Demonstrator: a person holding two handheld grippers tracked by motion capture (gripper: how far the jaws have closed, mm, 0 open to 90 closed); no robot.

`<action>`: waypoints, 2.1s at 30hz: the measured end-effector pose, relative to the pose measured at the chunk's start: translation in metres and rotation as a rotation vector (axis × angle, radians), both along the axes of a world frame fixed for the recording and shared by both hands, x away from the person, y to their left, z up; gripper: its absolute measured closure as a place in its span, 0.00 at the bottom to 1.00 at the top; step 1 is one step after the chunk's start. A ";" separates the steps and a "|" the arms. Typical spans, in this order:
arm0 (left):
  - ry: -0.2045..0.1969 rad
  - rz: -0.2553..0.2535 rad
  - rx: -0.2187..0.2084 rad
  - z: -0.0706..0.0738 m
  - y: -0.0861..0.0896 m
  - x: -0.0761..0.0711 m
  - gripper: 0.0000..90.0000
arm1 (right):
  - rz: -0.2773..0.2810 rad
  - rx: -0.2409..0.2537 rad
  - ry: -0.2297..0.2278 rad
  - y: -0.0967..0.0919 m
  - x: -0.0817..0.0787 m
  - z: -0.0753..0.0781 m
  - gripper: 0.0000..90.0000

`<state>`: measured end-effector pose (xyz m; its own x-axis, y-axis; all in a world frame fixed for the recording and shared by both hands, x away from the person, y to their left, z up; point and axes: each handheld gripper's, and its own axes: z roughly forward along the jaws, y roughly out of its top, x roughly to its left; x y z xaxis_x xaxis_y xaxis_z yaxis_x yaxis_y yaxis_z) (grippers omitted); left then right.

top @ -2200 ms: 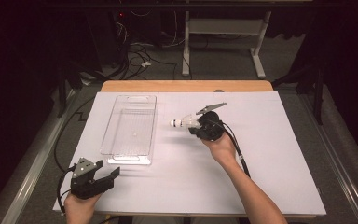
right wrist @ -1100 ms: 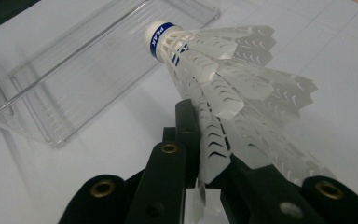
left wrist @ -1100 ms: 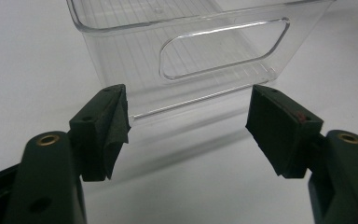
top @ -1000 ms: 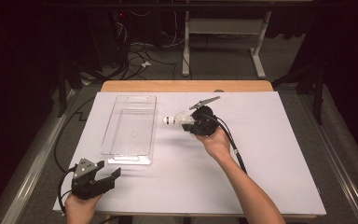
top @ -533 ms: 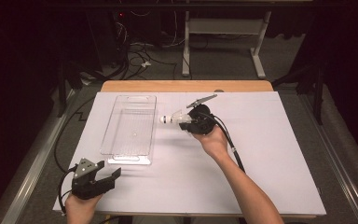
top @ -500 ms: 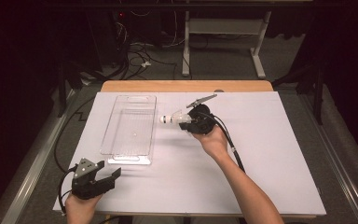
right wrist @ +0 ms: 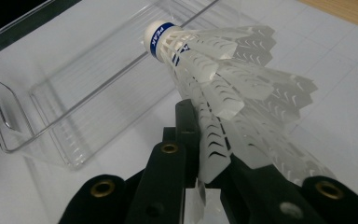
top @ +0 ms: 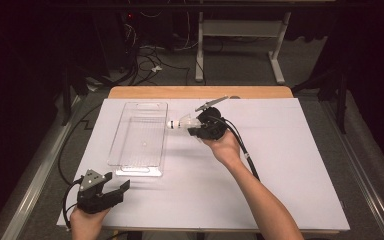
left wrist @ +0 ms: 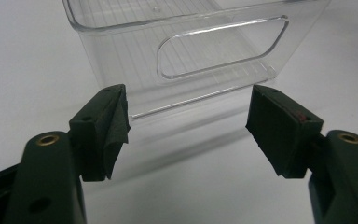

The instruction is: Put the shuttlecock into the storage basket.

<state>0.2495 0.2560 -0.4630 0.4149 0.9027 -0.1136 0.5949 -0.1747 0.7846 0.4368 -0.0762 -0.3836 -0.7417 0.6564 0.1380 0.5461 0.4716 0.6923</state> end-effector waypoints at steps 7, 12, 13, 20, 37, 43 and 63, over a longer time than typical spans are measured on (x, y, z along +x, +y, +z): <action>-0.001 0.001 -0.001 0.000 0.001 0.000 0.34 | 0.022 -0.006 -0.010 0.012 0.004 0.006 0.99; -0.002 -0.001 0.000 0.000 0.000 0.000 0.34 | 0.023 -0.004 -0.006 0.017 0.005 0.007 0.99; -0.001 0.000 0.000 0.000 0.000 0.000 0.34 | 0.024 -0.002 -0.008 0.018 0.006 0.007 0.99; -0.001 -0.001 0.001 0.000 0.000 0.000 0.34 | 0.021 -0.005 0.001 0.023 0.011 0.006 0.99; -0.001 -0.002 0.000 0.000 0.000 0.000 0.34 | 0.042 -0.013 -0.003 0.043 0.019 0.011 0.99; 0.000 -0.003 0.001 0.000 0.001 -0.001 0.34 | 0.042 -0.012 -0.001 0.049 0.021 0.012 0.99; 0.000 -0.005 -0.002 0.000 0.001 -0.001 0.34 | 0.057 -0.023 0.011 0.070 0.027 0.013 0.99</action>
